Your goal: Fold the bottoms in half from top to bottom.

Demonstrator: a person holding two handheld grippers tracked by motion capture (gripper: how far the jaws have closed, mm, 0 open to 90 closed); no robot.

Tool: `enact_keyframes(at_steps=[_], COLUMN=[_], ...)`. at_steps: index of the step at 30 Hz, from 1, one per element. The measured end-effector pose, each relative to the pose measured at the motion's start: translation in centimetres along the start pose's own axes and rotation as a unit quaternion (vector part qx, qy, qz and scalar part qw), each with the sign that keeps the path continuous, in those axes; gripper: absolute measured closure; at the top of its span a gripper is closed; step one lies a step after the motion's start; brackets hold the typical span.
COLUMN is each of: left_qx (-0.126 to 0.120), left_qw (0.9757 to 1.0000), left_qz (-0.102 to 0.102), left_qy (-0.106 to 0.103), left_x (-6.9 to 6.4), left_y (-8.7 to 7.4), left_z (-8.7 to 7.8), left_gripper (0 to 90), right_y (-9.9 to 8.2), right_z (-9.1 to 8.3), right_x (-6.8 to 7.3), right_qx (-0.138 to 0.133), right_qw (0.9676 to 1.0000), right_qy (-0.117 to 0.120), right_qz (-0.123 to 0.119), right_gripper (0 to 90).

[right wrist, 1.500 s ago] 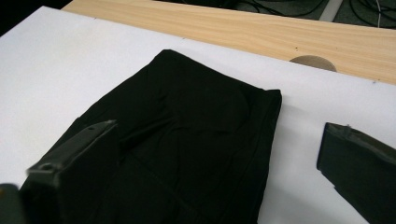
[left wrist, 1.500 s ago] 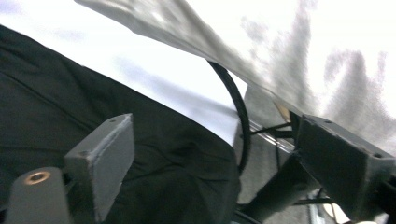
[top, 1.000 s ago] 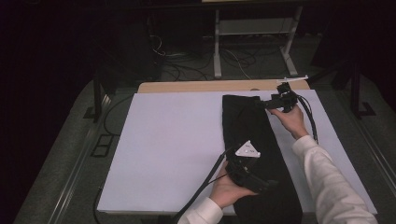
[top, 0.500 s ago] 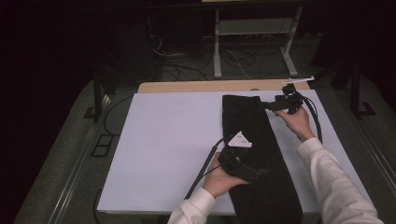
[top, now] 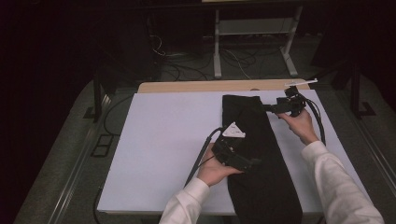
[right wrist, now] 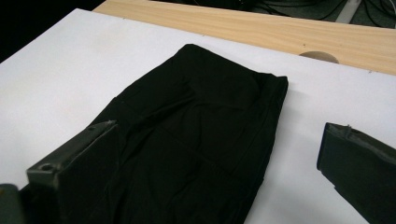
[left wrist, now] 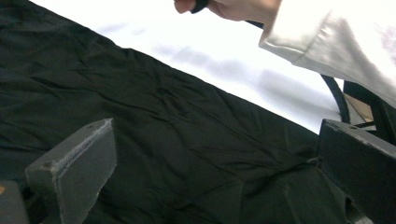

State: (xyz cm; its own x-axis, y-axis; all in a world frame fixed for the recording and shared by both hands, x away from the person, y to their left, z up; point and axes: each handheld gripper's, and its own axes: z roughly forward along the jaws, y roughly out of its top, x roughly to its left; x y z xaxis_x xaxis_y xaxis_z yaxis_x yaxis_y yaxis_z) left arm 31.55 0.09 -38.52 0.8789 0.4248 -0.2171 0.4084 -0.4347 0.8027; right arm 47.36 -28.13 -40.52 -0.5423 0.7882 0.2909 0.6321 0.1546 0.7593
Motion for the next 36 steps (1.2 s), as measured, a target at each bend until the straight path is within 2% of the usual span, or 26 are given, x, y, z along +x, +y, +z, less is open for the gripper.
enact_keyframes(at_steps=[13, 26, 36], left_qx=[-0.002, -0.012, -0.009], left_qw=[0.9998, 0.9991, 0.9980], left_qz=[0.010, -0.004, -0.004], left_qy=[0.019, 0.042, 0.062], left_x=[2.5, 5.6, 8.2], left_y=[1.1, 1.8, 2.9], left_z=[-1.2, -2.3, -2.9], left_gripper=[0.0, 0.0, 0.0], right_y=[-0.9, -1.0, -0.9], right_z=[-0.8, -1.7, -1.9], right_x=[-0.1, -0.3, 0.0], right_qx=[0.002, -0.002, 0.000], right_qw=[1.0000, 1.0000, 1.0000], right_qy=[-0.001, -0.001, 0.005], right_qz=[0.001, 0.002, -0.003], right_gripper=[0.0, 0.0, 0.0])
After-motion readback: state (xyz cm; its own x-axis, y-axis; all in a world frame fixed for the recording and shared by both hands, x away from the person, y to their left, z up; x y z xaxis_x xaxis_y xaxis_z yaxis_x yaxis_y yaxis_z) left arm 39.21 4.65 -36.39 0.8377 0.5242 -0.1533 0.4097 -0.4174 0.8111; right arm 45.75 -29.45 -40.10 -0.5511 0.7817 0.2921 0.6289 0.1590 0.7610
